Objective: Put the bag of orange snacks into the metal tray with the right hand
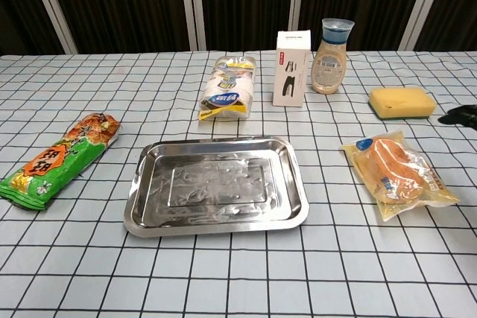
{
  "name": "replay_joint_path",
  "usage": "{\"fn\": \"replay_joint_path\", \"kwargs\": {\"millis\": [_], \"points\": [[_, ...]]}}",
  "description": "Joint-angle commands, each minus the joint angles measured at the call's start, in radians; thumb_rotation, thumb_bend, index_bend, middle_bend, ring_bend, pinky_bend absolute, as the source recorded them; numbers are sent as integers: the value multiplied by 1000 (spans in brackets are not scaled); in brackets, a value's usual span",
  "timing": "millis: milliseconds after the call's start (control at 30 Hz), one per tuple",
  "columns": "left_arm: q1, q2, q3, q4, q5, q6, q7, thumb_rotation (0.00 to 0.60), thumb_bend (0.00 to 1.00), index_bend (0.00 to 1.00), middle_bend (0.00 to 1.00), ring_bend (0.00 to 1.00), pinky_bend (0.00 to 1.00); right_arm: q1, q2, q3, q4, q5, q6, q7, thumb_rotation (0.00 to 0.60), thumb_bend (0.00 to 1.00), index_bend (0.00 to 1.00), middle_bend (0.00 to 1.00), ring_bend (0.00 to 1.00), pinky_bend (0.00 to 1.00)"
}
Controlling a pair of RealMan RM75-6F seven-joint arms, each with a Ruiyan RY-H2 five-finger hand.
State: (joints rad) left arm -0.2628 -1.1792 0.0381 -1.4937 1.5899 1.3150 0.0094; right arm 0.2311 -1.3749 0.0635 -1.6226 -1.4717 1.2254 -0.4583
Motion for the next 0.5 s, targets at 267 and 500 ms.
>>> {"fn": "replay_joint_path", "kwargs": {"millis": [267, 500], "points": [[2, 9, 1, 4, 7, 9, -24, 600, 44, 0, 0, 0, 0, 119, -119, 78, 46, 180, -142, -123, 600, 193, 0, 0, 0, 11], [1, 9, 0, 4, 6, 8, -23, 600, 44, 0, 0, 0, 0, 167, -146, 97, 61, 251, -177, -162, 600, 193, 0, 0, 0, 22]]}}
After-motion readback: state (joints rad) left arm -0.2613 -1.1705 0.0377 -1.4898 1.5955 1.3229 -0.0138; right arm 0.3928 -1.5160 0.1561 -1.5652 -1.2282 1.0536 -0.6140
